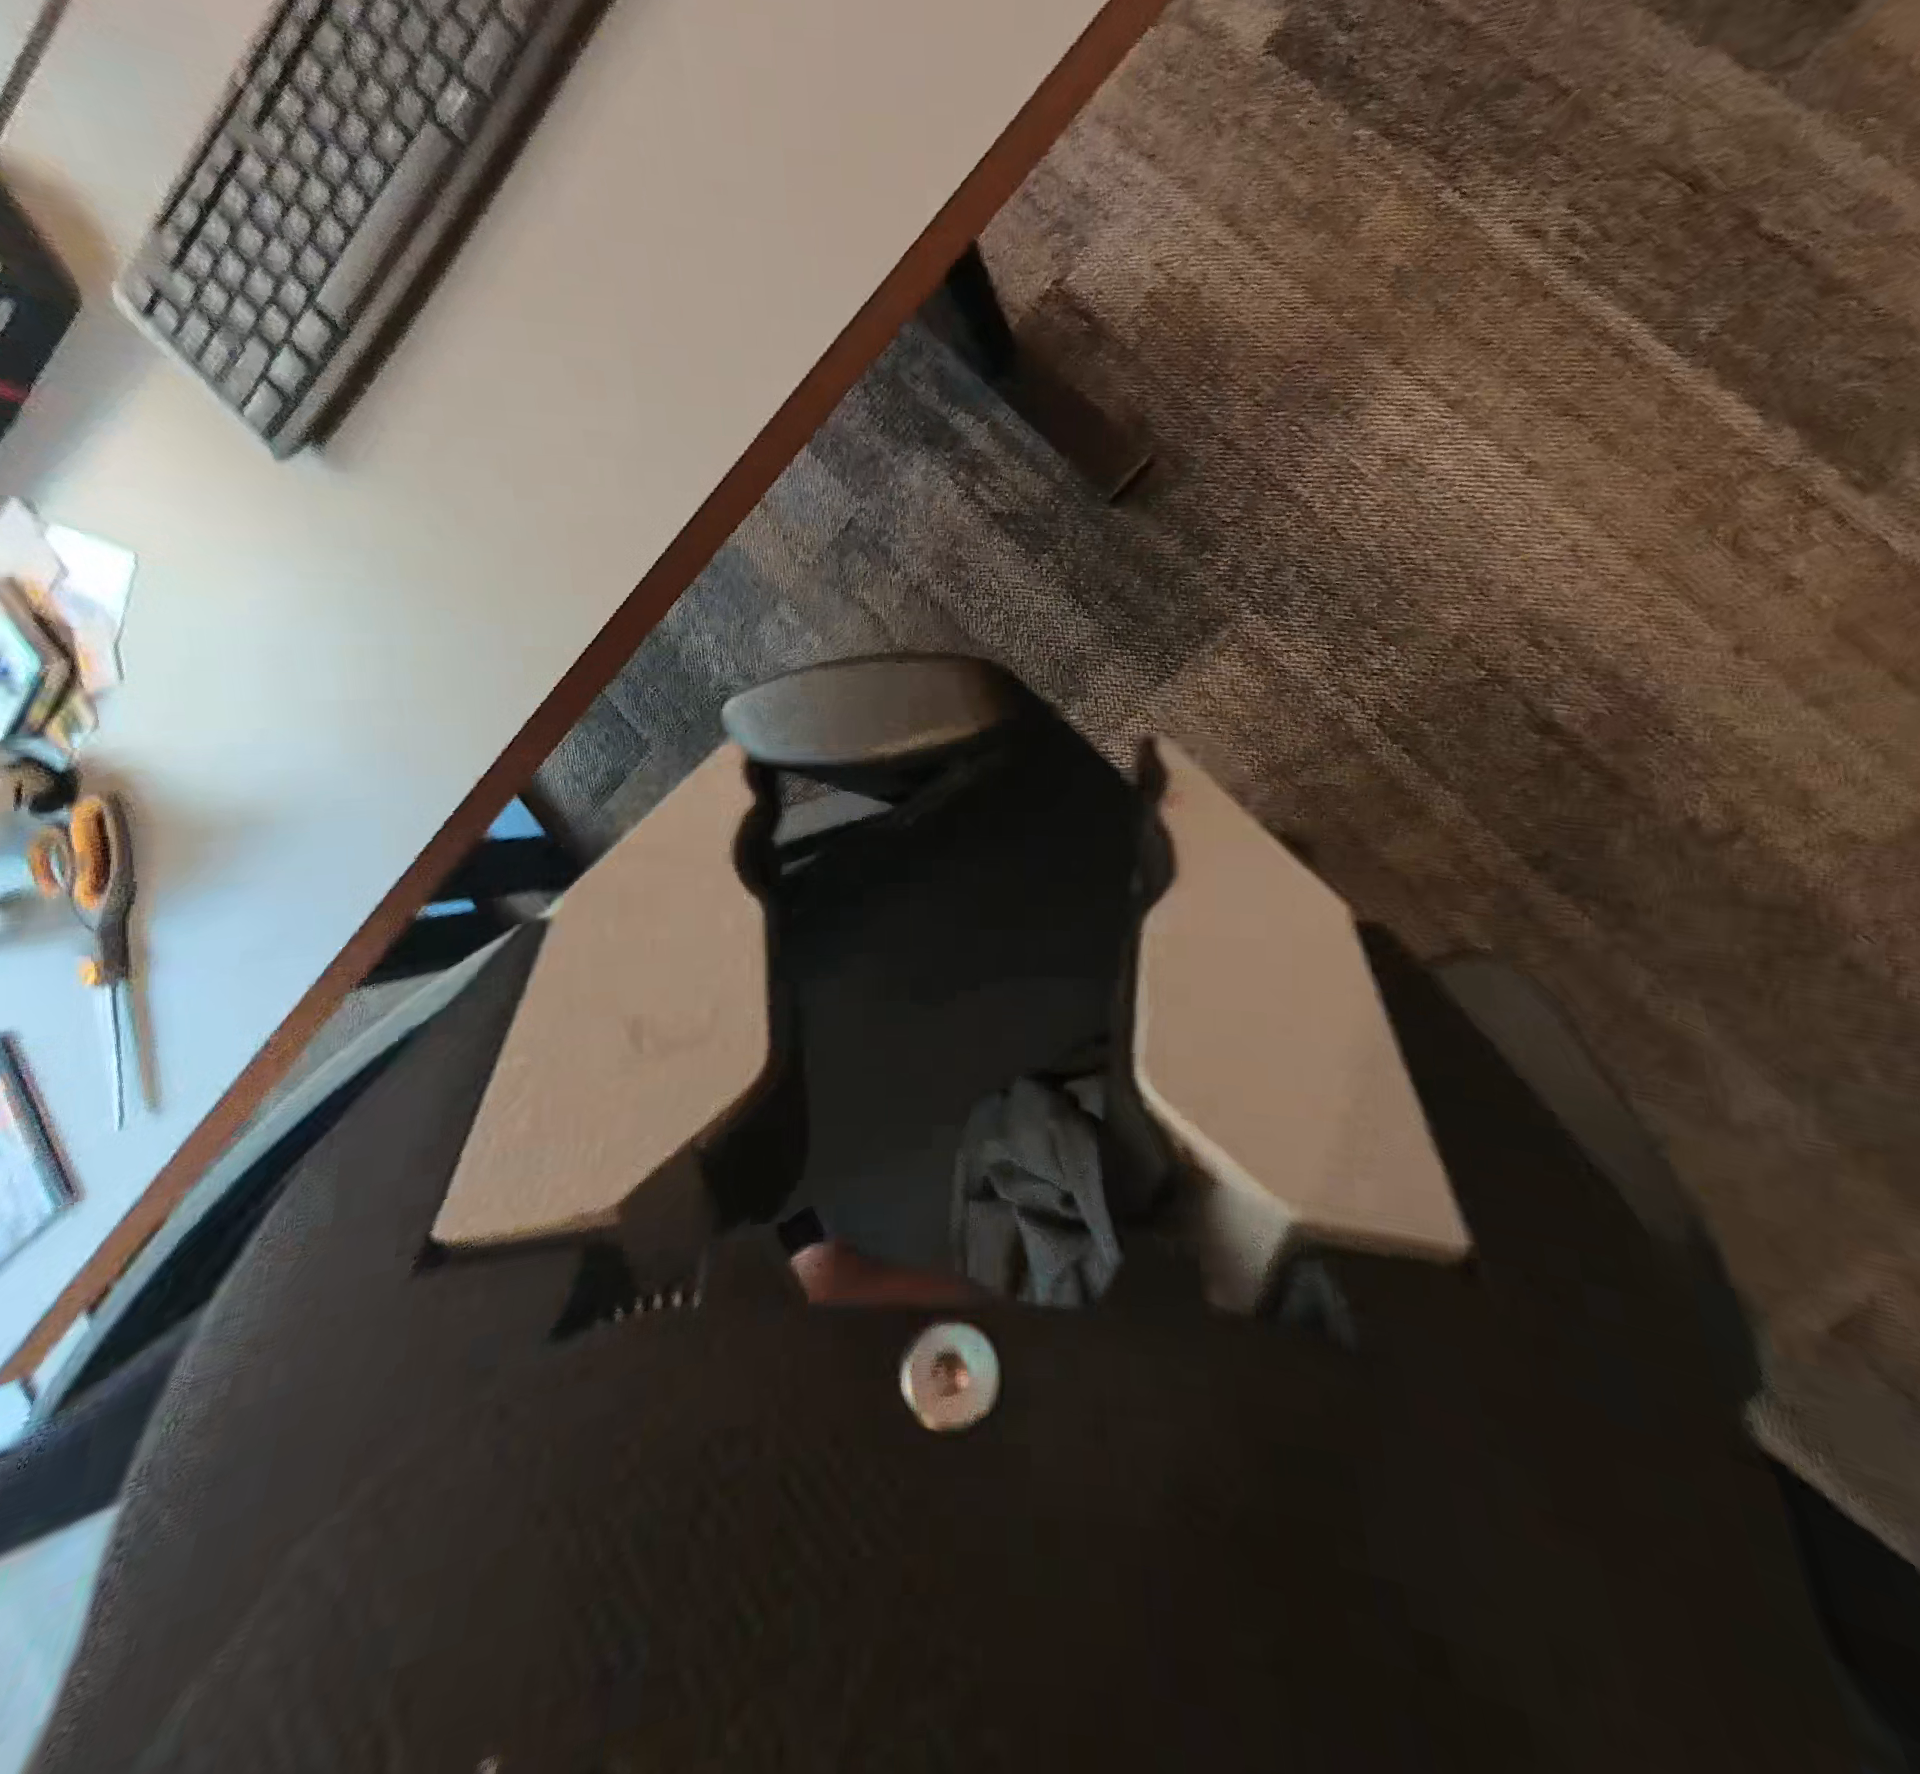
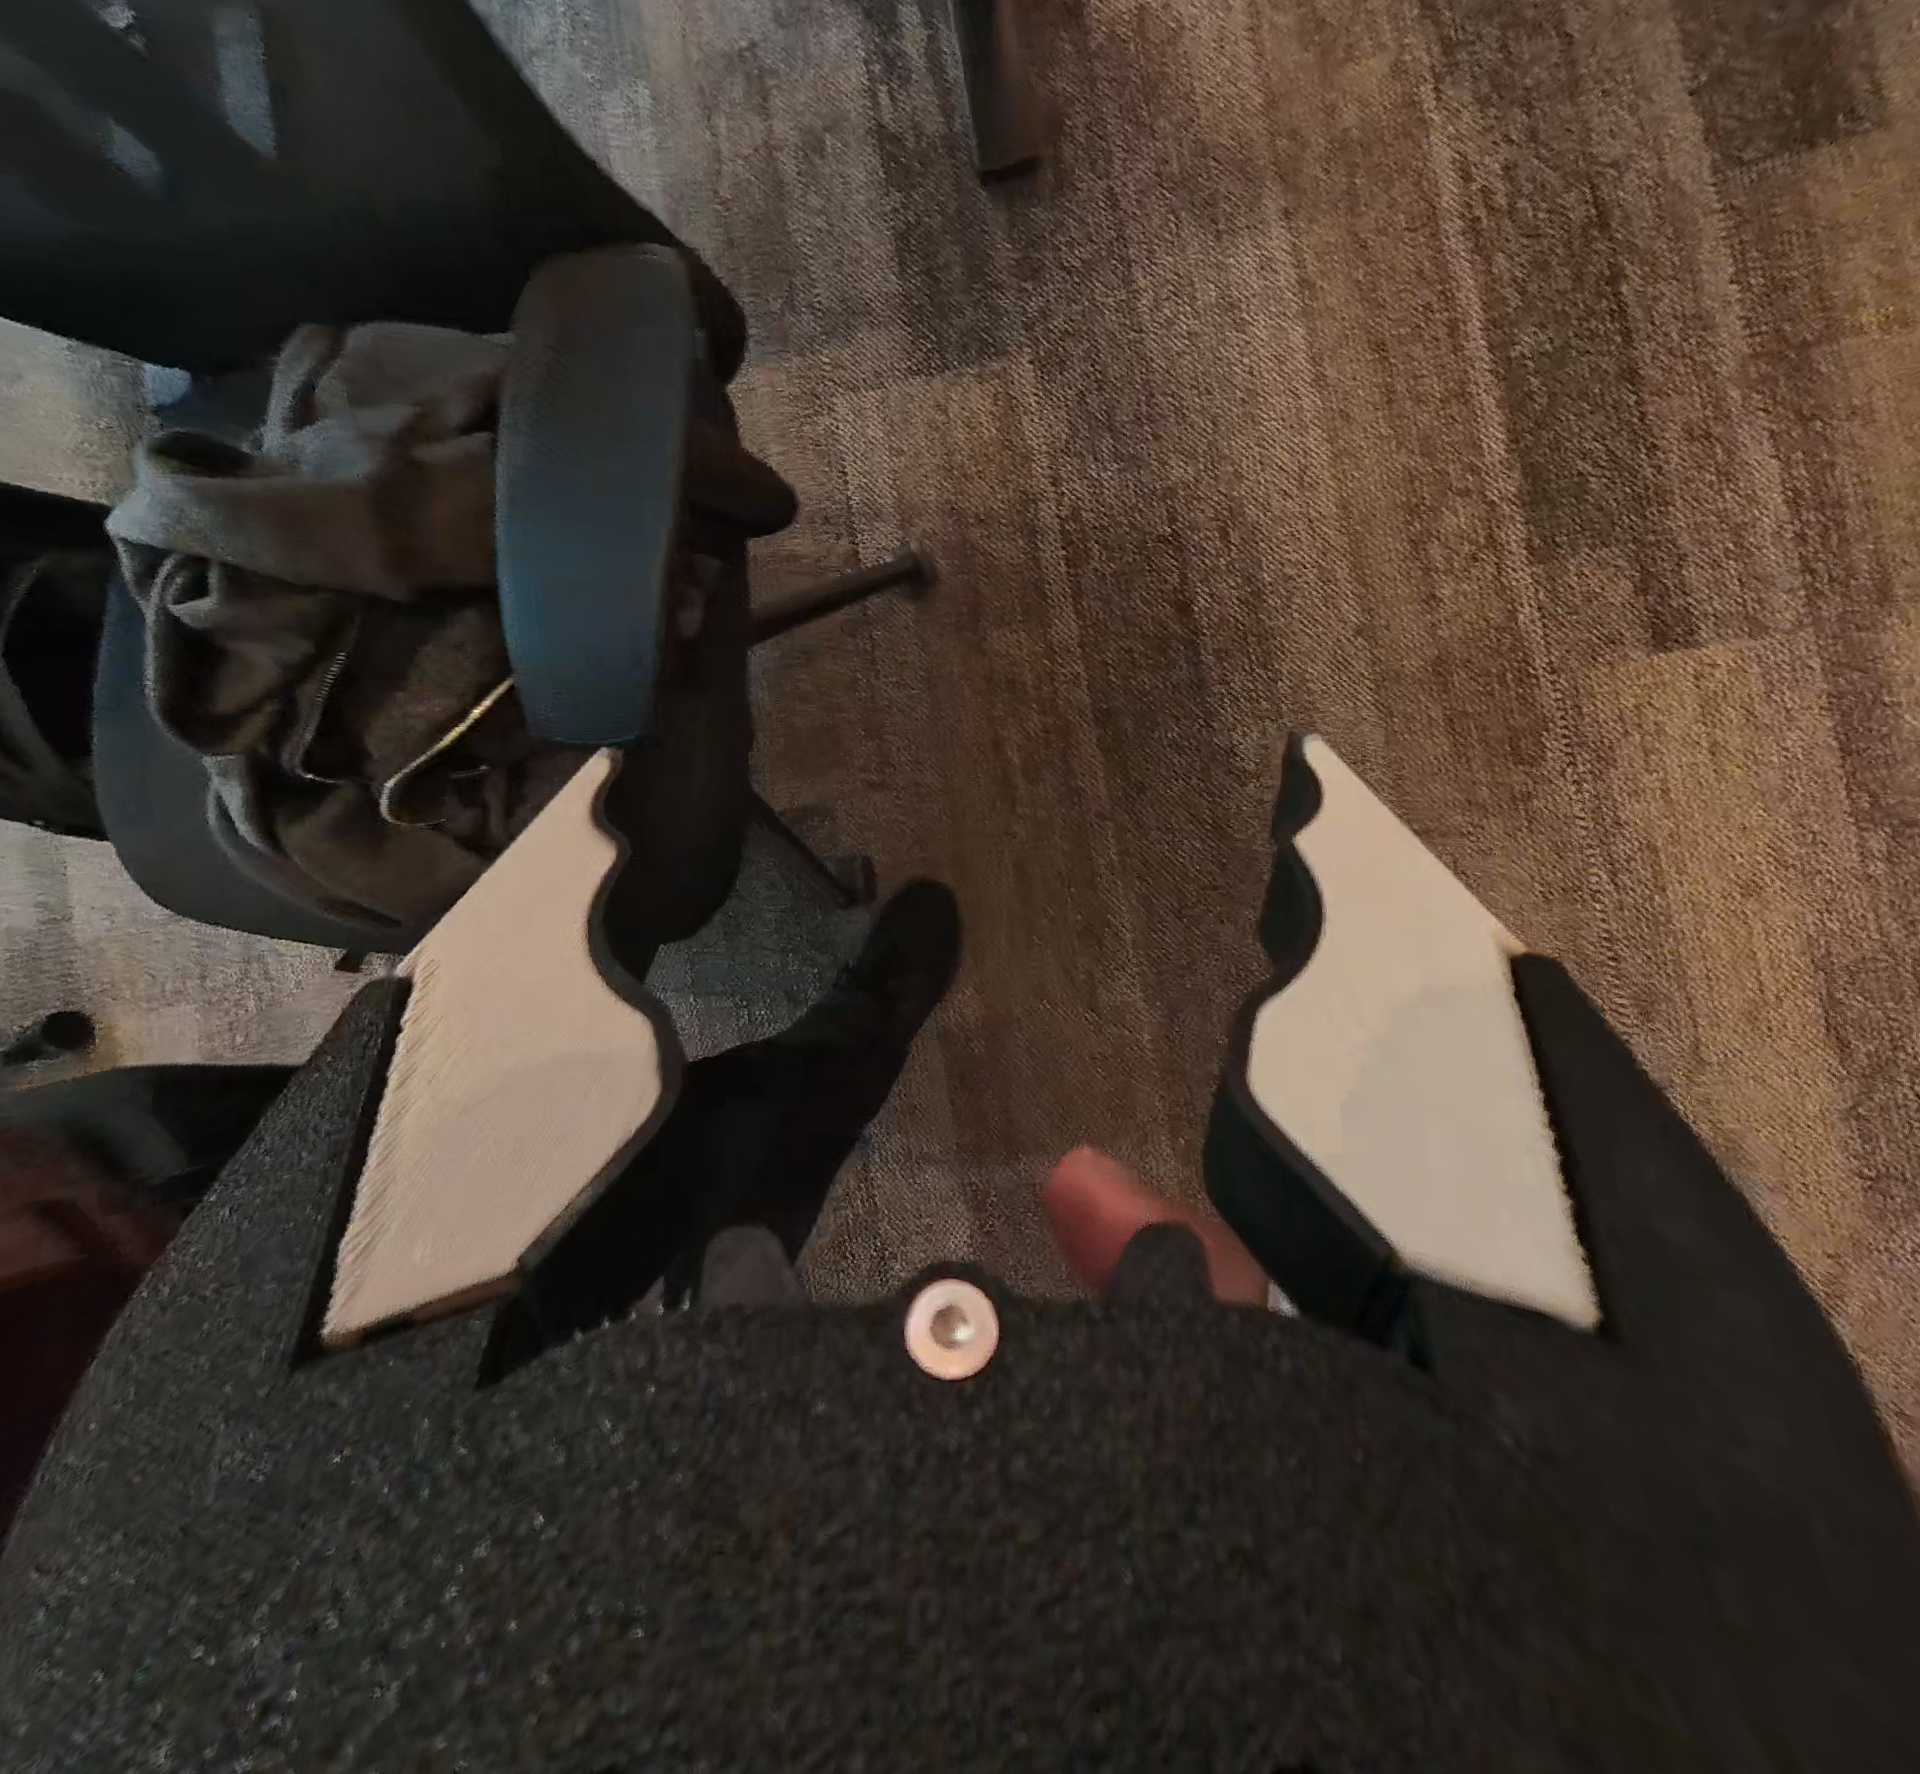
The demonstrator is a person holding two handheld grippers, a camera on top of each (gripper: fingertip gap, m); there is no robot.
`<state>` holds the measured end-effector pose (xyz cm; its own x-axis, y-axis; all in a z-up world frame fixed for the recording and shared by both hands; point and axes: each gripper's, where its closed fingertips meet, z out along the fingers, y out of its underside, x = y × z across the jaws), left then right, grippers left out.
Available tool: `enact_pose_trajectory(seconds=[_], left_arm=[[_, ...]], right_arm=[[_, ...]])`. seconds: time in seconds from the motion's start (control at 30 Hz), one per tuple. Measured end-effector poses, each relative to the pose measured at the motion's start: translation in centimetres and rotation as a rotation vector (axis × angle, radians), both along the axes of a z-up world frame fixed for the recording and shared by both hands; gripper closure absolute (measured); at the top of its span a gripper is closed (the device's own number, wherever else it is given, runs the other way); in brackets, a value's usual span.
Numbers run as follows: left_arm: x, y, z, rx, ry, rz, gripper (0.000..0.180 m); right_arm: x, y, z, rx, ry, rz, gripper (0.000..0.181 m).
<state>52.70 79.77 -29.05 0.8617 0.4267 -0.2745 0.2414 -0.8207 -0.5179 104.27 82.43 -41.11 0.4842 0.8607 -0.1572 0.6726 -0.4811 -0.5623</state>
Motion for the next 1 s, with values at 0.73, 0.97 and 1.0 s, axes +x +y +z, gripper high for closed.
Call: enact_pose_trajectory(seconds=[0.73, 0.97, 1.0], left_arm=[[26.5, 1.9, -0.8, 0.004, -0.131, -0.613, 0.126], [40.5, -5.6, -0.7, 0.067, -0.096, -0.813, 0.127], [42.2, -7.1, -0.7, 0.070, -0.104, -0.828, 0.127]], right_arm=[[-2.5, 0.4, 9.1, 0.147, 0.119, 0.409, 0.066], [1.7, -6.1, 9.4, 0.235, 0.032, 0.538, 0.063], [2.6, -7.1, 9.1, 0.241, 0.014, 0.557, 0.064]])
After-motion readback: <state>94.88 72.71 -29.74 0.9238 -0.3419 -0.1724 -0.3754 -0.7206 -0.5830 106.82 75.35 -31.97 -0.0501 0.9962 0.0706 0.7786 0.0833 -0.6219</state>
